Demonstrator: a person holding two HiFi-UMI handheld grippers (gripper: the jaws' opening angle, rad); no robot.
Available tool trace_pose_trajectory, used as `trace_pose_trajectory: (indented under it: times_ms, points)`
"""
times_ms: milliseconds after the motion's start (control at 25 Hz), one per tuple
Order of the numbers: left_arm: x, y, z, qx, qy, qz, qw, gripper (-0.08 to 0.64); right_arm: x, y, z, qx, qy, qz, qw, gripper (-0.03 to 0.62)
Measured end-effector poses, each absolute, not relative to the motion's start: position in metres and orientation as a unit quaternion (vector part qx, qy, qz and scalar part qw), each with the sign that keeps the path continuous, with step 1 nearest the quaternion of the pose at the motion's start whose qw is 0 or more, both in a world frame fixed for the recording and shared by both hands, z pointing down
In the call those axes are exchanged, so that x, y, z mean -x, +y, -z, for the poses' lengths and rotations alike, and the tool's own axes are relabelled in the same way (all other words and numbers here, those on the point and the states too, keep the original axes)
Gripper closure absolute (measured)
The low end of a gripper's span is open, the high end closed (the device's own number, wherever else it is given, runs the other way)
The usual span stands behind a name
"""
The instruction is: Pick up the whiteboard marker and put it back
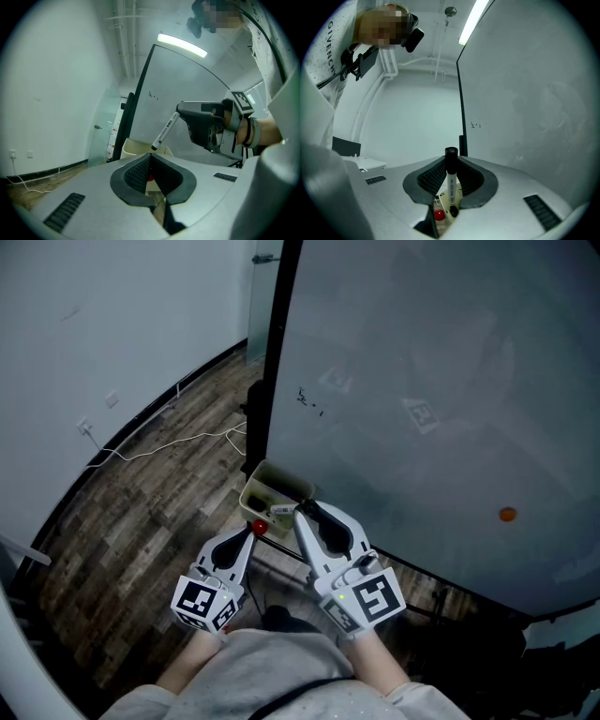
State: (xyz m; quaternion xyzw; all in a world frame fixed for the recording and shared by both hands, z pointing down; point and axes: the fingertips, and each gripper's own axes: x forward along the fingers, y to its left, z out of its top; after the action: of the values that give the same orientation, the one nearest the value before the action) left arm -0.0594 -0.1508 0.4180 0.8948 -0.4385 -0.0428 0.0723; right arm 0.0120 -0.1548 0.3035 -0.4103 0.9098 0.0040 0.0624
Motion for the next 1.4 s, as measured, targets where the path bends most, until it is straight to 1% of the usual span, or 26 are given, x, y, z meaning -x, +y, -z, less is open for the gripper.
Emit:
trace_pose_trajectory:
  times_ms: [1120,1400]
  points:
    - [0.064,-0.143,-0.420,-0.891,-0.445,0.044,0.080,0.545,-0.015,-0.147,-0.276,0.406,0.910,-0.016,0.080,0.514]
    - [0.065,-0.143,-0.415,-0.893,-0.442,0.050,0.073,0.545,-0.014,-0.148,-0.277,0.406,0.910,-0.018,0.079,0.514]
